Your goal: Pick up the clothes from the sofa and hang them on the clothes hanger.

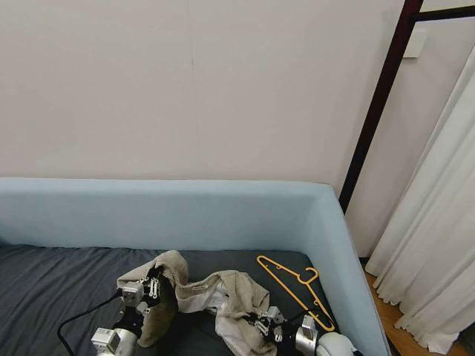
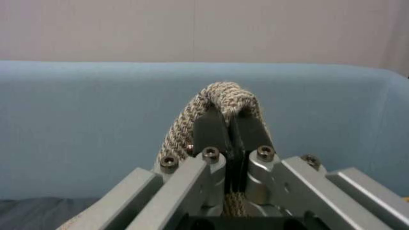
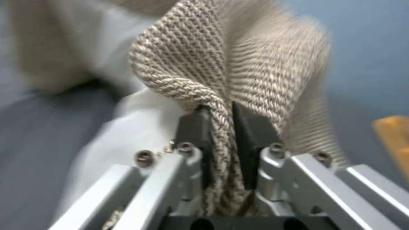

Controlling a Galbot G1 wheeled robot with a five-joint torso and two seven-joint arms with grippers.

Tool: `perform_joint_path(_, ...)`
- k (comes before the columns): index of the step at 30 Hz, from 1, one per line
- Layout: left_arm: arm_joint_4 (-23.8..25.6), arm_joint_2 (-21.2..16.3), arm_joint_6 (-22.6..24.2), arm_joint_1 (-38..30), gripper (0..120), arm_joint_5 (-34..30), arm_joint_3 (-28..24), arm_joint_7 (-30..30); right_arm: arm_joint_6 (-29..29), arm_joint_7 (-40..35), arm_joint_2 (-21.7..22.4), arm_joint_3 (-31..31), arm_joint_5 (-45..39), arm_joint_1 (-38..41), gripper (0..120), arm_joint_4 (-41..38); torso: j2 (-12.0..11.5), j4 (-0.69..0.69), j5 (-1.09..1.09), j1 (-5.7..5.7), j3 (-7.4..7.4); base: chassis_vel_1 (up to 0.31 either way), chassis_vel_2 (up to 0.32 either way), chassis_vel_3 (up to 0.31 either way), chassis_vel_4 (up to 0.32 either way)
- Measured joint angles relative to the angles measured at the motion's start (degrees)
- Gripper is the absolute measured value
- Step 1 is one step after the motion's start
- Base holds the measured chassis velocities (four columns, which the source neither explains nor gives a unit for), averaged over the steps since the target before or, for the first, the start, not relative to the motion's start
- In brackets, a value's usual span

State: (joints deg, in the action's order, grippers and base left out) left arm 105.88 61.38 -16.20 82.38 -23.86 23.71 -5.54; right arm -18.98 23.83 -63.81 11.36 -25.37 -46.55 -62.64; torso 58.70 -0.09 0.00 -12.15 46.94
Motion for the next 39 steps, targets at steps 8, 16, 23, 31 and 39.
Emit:
perform_joint_path(8, -1.48, 0.17, 0.00, -1.49, 0, 0.04, -0.54, -0.05, -3.27, -5.64, 2.21, -1.82, 4.04, -0.73, 50, -4.72, 0.00, 0.00, 0.00, 0.00, 0.00, 0.000, 0.000, 0.000, 0.000)
perform_joint_path(16, -2.17, 0.06, 0.02, -1.97, 0, -0.06, -0.78, -0.08, 0.21, -14.83, 2.39, -3.92, 8.89, -0.53, 79, -4.20, 0.00, 0.00, 0.00, 0.00, 0.00, 0.000, 0.000, 0.000, 0.000)
perform_joint_path(23, -2.30, -0.26, 0.05, -2.10, 0, -0.23, -0.53, -0.10, 2.08, -21.38, 1.89, -4.34, 8.91, -0.53, 100, -4.91, 0.00, 0.00, 0.00, 0.00, 0.00, 0.000, 0.000, 0.000, 0.000)
perform_joint_path(31, -2.71, -0.31, 0.05, -2.69, 0, -0.65, -0.06, -0.22, 4.99, -32.57, 2.54, -3.99, 8.27, -3.94, 100, -14.00, 0.00, 0.00, -0.01, 0.00, 0.00, 0.000, 0.000, 0.000, 0.000)
perform_joint_path(39, -2.84, -0.71, 0.40, -3.78, 0, -1.69, 0.12, -0.47, 16.97, -49.51, 3.95, 6.01, 14.33, -8.15, 100, -29.49, 0.00, 0.00, -0.02, 0.00, 0.00, 0.000, 0.000, 0.000, 0.000)
